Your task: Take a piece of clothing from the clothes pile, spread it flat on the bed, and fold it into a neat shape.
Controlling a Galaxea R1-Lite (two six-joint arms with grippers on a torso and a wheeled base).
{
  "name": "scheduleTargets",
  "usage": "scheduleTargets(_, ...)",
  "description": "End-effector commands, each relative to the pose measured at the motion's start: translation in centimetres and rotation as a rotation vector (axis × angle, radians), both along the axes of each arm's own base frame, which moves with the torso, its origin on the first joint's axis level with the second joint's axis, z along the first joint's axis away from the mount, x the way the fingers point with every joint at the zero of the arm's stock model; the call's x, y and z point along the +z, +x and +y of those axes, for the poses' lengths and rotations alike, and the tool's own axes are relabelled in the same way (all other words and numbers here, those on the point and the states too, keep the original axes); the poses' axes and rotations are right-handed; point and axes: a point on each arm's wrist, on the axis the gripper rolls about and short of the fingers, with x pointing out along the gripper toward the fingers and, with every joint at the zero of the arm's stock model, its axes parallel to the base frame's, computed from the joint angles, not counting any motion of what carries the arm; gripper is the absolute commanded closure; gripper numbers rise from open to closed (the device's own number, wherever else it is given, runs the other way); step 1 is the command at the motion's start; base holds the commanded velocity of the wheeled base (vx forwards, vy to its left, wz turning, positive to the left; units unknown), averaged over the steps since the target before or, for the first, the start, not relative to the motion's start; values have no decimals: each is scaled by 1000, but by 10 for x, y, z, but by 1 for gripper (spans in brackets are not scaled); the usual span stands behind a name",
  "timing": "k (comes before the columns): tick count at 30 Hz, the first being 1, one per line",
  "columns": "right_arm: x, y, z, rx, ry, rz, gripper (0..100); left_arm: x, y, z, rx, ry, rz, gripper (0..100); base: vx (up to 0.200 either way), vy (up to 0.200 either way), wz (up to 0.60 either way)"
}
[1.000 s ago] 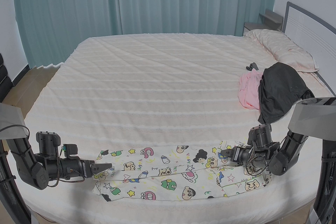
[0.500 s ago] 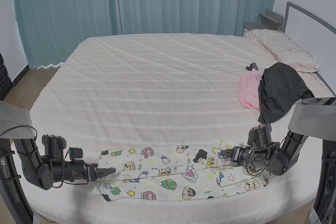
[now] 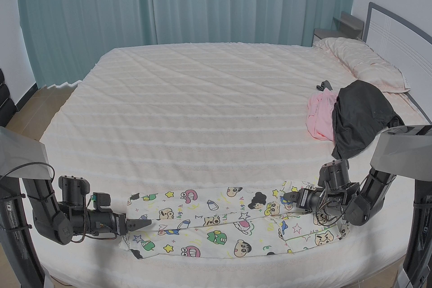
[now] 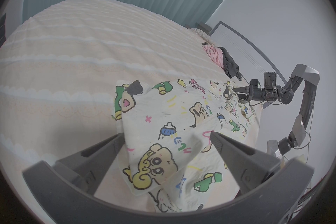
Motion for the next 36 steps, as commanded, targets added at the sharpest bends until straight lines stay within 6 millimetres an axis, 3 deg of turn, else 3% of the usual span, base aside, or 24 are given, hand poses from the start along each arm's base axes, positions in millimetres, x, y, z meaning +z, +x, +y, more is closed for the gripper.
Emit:
scheduleTargets(1,0,0,0,1,1,-2,0,-4,1,0,1,-1,14,100,0,0,0)
scheduleTargets(8,1,1,0,1,1,-3,0,-11,4,-3,-4,-4,33,100,0,0,0)
scheduleTargets(16,3,1,0,-2,5,-10,0,-3,9,-1,35,-33,13,100,0,0,0)
scheduleTargets(22,7,3,1,-2,7,-24,0,36,21,-5,88,-100,-94,100,0,0,0)
scheduleTargets(27,7,4,1,0,8,-27,0,47,39,-14,119,-60,-156,100,0,0,0)
scheduleTargets(36,5,4,1,0,10,-23,0,87,62,-16,161,-25,-90,100,0,0,0)
